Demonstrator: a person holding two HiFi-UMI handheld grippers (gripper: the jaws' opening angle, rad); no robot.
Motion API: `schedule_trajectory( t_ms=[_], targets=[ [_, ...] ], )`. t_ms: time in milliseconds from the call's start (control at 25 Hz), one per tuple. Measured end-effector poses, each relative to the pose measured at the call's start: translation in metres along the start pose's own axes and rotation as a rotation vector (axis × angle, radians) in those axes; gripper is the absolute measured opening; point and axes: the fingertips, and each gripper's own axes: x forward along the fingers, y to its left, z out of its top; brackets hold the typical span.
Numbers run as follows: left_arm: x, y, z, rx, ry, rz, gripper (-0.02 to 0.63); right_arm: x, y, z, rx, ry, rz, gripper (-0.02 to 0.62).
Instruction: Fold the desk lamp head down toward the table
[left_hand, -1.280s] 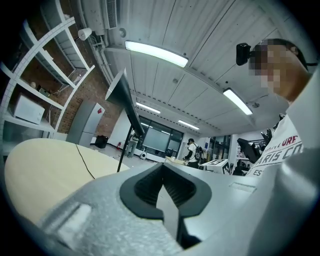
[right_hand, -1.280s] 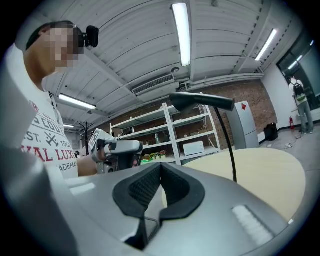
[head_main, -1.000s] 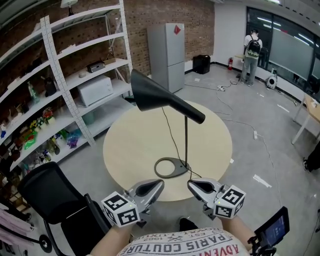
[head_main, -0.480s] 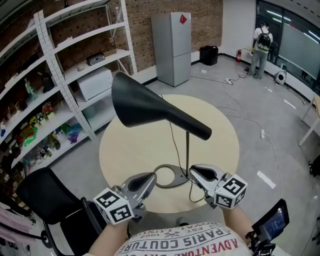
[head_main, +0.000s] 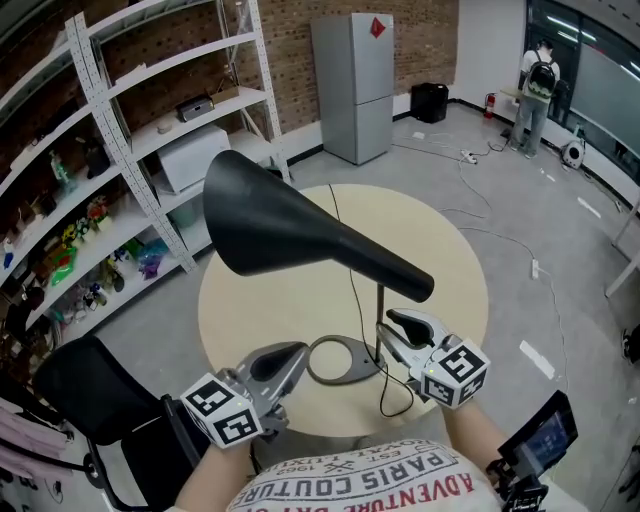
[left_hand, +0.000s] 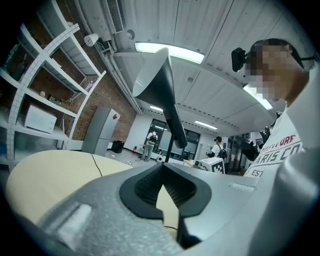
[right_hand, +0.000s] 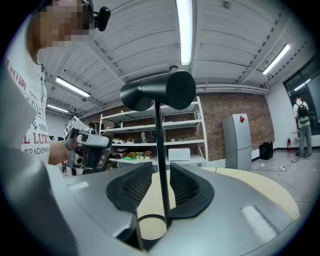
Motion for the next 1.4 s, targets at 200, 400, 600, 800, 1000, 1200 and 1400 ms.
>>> schedule_trajectory(
  t_ms=[200,400,600,800,1000,1200,1400],
  targets=[
    [-0.003,0.012,0.011,0.013,-0.005,0.034,0.004,0.015,-0.001,-0.010,-0.013,0.017,0.019,0.100],
    [-0.010,0.008,0.043,0.046,-0.054,0.011,0.052,0.017,-0.004,-0.013,-0.010,0.011,0.023,0.054],
    [-0.012,-0.003,0.084,0.130,-0.089,-0.029,0.136,0.018,-0.008,-0.013,-0.034,0.023,0.024,0.049],
    [-0.024,0.001,0.120,0.179,-0.142,-0.014,0.143,0.021,-0.008,-0.016,-0.042,0.026,0.024,0.048],
    [-0.032,0.002,0.153,0.225,-0.186,0.000,0.143,0.022,-0.008,-0.019,-0.040,0.028,0.034,0.048],
    [-0.030,-0.003,0.176,0.204,-0.227,-0.041,0.141,0.022,-0.005,-0.018,-0.058,0.027,0.038,0.046],
    [-0.027,-0.009,0.187,0.220,-0.239,-0.066,0.129,0.025,-0.003,-0.018,-0.057,0.022,0.047,0.046]
  ],
)
